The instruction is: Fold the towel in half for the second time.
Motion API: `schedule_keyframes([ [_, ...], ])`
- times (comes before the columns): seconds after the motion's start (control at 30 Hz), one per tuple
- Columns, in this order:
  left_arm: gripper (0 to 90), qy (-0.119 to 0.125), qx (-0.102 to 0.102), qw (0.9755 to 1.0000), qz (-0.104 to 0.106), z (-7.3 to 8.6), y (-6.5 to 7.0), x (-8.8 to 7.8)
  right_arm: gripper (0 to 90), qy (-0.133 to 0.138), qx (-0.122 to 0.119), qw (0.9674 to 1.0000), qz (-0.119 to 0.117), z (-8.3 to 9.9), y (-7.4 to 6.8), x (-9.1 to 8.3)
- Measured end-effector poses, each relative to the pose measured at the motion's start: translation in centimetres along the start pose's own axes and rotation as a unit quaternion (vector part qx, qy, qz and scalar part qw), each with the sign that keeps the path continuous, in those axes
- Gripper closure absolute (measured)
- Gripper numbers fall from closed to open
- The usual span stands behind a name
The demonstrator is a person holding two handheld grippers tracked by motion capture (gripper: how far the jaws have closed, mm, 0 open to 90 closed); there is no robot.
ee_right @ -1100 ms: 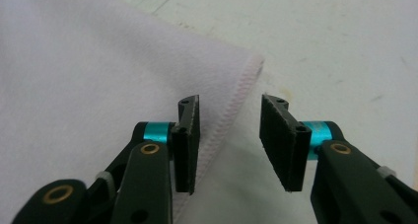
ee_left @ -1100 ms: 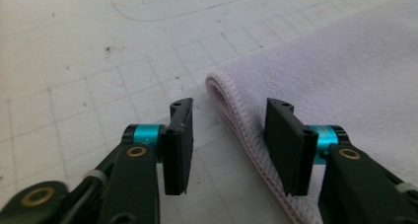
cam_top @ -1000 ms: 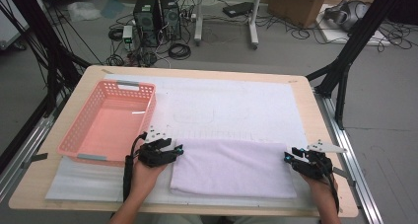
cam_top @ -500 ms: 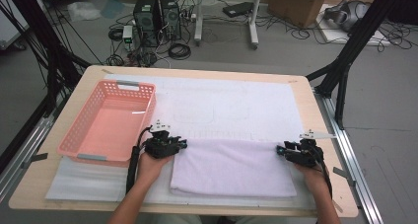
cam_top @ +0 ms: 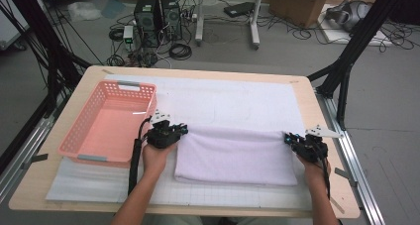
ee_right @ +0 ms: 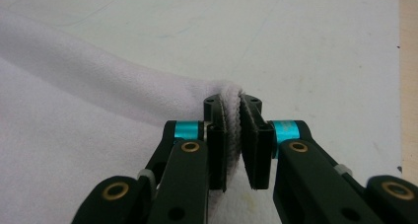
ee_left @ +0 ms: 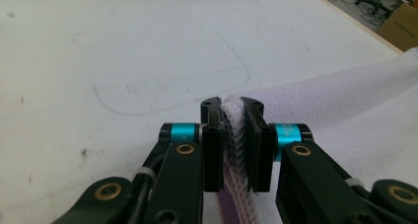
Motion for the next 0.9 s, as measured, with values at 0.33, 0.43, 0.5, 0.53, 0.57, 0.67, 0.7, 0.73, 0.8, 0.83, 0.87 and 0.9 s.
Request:
schedule_keyframes([
  [0.33, 79.7, -0.005, -0.009, 0.9997, -0.023, -1.8, -1.5, 2.7, 82.0, 0.001, 0.01, 0.9993, 0.035, -1.6, 1.0, 2.2],
  [0.43, 78.2, -0.009, -0.018, 0.9993, -0.032, -1.5, -1.7, 2.9, 81.5, -0.003, 0.012, 0.9991, 0.042, -1.9, 1.1, 2.9],
  [0.5, 72.0, -0.014, -0.015, 0.999, -0.04, -1.3, -1.7, 2.8, 77.3, -0.009, 0.015, 0.9989, 0.043, -1.9, 1.1, 3.3],
  [0.53, 66.8, -0.014, -0.013, 0.9989, -0.043, -1.2, -1.7, 2.6, 72.9, -0.012, 0.023, 0.9988, 0.042, -1.8, 1.1, 3.5],
  [0.57, 62.1, -0.009, -0.013, 0.9991, -0.039, -1.3, -1.6, 2.4, 67.8, -0.013, 0.027, 0.9986, 0.044, -1.7, 1.2, 3.5],
  [0.67, 56.9, 0.0, -0.007, 0.9996, -0.028, -1.3, -1.3, 1.5, 59.6, -0.013, 0.049, 0.9977, 0.044, -1.6, 1.5, 3.0],
  [0.7, 56.7, 0.002, -0.006, 0.9997, -0.023, -1.2, -1.2, 1.2, 59.3, -0.01, 0.046, 0.9979, 0.045, -1.6, 1.6, 2.7],
  [0.73, 56.7, -0.001, -0.004, 0.9998, -0.019, -1.1, -1.0, 1.0, 58.8, -0.007, 0.046, 0.9979, 0.046, -1.6, 1.6, 2.4],
  [0.8, 56.7, -0.007, -0.001, 1.0, -0.005, -0.5, -0.5, 0.6, 58.9, -0.004, 0.043, 0.9983, 0.039, -1.6, 1.4, 1.8],
  [0.83, 56.9, -0.01, -0.002, 0.9999, 0.003, -0.2, -0.2, 0.4, 59.2, -0.006, 0.038, 0.9986, 0.035, -1.5, 1.3, 1.6],
  [0.87, 57.1, -0.013, 0.001, 0.9999, 0.011, 0.2, 0.1, 0.2, 59.6, -0.007, 0.032, 0.999, 0.032, -1.4, 1.1, 1.3],
  [0.9, 57.3, -0.016, 0.006, 0.9997, 0.016, 0.5, 0.4, 0.0, 59.9, -0.009, 0.028, 0.9992, 0.028, -1.2, 1.0, 1.1],
])
Point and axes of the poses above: each handheld gripper's, and its own axes: x roughly forward along the jaws, z roughly out of its underside, y roughly to its right, the point moved 8 cm from there along x, roughly forward along the jaws, and after that the axes turned 10 degrees about y, right-handed, at the moved point
